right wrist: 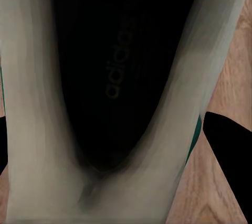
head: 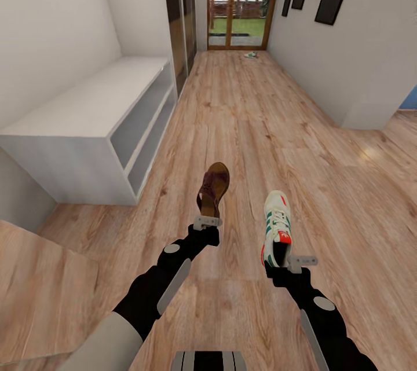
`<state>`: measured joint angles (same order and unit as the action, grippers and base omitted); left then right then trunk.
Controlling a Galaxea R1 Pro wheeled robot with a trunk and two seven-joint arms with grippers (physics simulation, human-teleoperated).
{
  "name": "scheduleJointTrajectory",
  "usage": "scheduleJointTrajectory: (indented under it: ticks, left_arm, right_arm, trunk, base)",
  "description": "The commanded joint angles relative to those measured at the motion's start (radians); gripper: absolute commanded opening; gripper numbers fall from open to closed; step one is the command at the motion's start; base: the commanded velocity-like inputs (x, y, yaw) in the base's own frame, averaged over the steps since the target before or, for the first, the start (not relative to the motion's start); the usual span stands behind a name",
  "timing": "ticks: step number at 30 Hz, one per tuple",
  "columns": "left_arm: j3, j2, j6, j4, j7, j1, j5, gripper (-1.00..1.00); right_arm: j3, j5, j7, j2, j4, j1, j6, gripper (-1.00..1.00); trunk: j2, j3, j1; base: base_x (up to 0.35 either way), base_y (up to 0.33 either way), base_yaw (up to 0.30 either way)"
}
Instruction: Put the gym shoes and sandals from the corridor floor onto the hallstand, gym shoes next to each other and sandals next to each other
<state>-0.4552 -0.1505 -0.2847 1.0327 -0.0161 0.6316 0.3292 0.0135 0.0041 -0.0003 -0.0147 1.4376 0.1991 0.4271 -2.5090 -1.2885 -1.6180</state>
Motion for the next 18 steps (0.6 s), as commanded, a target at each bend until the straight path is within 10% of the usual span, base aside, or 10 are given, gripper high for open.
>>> scheduleJointTrajectory:
  ticks: [1,18]
  left_arm:
    - [0.000,0.000,-0.005,0.001,-0.001,0.000,0.005,-1.00]
    - [0.000,0.000,-0.005,0.001,-0.001,0.000,0.007,-1.00]
  right_arm:
    - [0.001,0.001,-0.001,-0.001,0.001,0.000,0.005,-1.00]
    - [0.000,0.001,-0.001,-0.001,0.000,0.000,0.005,-1.00]
  trunk:
    - [0.000,0.001,0.000]
    - [0.000,0.029,0.000]
  base:
    - [-0.014,-0.016,0.000]
    - [-0.002,-0.002,0.000]
